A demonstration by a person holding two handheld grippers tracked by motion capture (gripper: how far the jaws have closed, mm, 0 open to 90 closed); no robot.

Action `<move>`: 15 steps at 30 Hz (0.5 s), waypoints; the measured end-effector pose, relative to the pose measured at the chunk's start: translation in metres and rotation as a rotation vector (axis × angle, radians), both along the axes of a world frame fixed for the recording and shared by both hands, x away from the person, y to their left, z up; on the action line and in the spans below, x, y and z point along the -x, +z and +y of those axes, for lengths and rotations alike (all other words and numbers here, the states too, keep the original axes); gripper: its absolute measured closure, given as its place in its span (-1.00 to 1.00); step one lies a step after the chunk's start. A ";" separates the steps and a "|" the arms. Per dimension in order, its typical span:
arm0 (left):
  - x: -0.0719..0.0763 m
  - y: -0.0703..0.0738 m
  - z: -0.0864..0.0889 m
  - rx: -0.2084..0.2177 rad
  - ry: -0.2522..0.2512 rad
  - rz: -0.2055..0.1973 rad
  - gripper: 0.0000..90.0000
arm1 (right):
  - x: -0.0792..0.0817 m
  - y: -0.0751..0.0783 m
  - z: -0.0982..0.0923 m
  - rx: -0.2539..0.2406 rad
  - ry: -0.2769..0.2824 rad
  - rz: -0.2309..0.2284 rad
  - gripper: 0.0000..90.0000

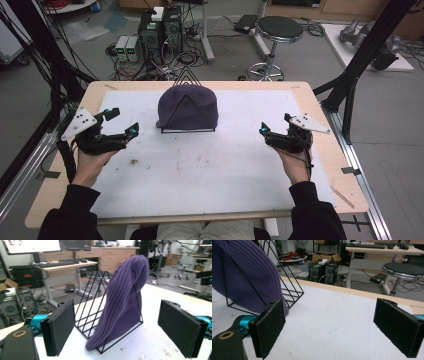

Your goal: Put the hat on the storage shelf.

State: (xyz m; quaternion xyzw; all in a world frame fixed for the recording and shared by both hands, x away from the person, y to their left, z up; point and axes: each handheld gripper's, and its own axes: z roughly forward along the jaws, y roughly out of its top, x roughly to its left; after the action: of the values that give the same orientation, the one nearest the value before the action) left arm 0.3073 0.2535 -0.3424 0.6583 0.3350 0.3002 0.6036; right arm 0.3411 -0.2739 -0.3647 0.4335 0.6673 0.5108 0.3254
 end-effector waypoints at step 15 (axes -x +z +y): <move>0.037 -0.036 0.017 0.052 0.124 -0.019 -0.67 | 0.026 -0.032 -0.004 0.001 -0.057 -0.040 -0.78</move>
State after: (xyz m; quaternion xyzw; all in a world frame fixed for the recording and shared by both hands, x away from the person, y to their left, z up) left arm 0.2704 0.2704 -0.3788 0.6175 0.3771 0.3346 0.6037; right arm 0.3154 -0.2778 -0.3963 0.4420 0.6483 0.5095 0.3532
